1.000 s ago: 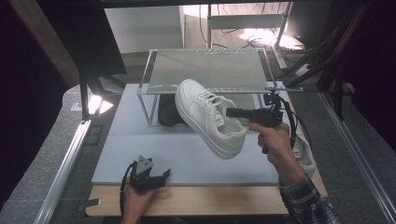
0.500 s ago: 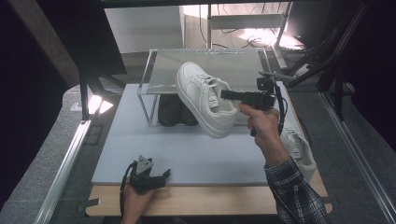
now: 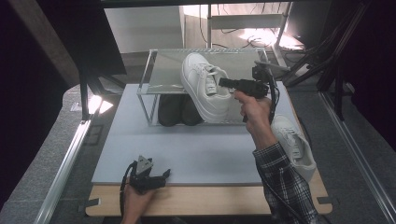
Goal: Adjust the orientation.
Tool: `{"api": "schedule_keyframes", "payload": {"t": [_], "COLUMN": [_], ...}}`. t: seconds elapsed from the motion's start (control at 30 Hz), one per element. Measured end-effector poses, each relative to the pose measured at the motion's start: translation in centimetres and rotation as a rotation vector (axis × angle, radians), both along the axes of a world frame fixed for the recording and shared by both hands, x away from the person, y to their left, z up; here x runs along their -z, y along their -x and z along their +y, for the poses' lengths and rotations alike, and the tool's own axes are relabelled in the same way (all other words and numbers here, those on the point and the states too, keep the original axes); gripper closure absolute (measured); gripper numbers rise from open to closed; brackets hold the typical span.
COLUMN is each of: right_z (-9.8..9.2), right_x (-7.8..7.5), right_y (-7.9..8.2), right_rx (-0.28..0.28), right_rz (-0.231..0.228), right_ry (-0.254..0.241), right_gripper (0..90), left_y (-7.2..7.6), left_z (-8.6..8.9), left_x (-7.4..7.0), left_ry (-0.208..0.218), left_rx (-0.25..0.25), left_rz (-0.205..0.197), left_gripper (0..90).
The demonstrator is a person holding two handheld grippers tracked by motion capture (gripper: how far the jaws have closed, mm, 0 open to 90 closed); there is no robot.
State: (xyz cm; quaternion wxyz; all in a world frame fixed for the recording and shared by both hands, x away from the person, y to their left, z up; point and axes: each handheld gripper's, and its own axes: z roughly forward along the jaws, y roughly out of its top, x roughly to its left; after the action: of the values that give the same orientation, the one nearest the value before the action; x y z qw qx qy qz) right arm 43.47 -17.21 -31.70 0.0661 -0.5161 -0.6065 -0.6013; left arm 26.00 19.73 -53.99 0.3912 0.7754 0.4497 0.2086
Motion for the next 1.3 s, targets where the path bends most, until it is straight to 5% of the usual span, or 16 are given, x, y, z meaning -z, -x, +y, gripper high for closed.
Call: {"api": "schedule_keyframes", "payload": {"t": [0.5,0.63,0.73,0.83,0.93,1.3], "right_z": [1.2,1.2,1.3,1.6,1.9,0.2], "right_x": [-0.1,0.1,0.0,0.1,-0.1,-0.6], "right_y": [-2.9,-3.4,-3.5,-3.5,-3.3,-2.5], "right_rx": [0.087,0.096,0.091,0.052,0.071,0.057], "right_rz": [0.026,0.04,0.015,-0.007,-0.035,-0.058], "right_ry": [0.055,0.025,0.049,0.024,0.061,0.036], "right_gripper": [80.7,78.0,72.3,63.2,56.4,52.3], "left_y": [0.0,0.0,0.0,0.0,0.0,0.0], "left_z": [0.0,0.0,0.0,0.0,0.0,0.0], "left_x": [0.0,0.0,0.0,0.0,0.0,0.0], "left_ry": [-0.003,-0.001,-0.001,-0.001,-0.001,0.0], "left_rx": [0.0,0.0,0.0,0.0,-0.001,-0.001], "left_rz": [0.001,0.001,0.0,0.001,0.001,0.0], "left_gripper": [12.5,12.5,12.6,12.6,12.6,12.7]}}
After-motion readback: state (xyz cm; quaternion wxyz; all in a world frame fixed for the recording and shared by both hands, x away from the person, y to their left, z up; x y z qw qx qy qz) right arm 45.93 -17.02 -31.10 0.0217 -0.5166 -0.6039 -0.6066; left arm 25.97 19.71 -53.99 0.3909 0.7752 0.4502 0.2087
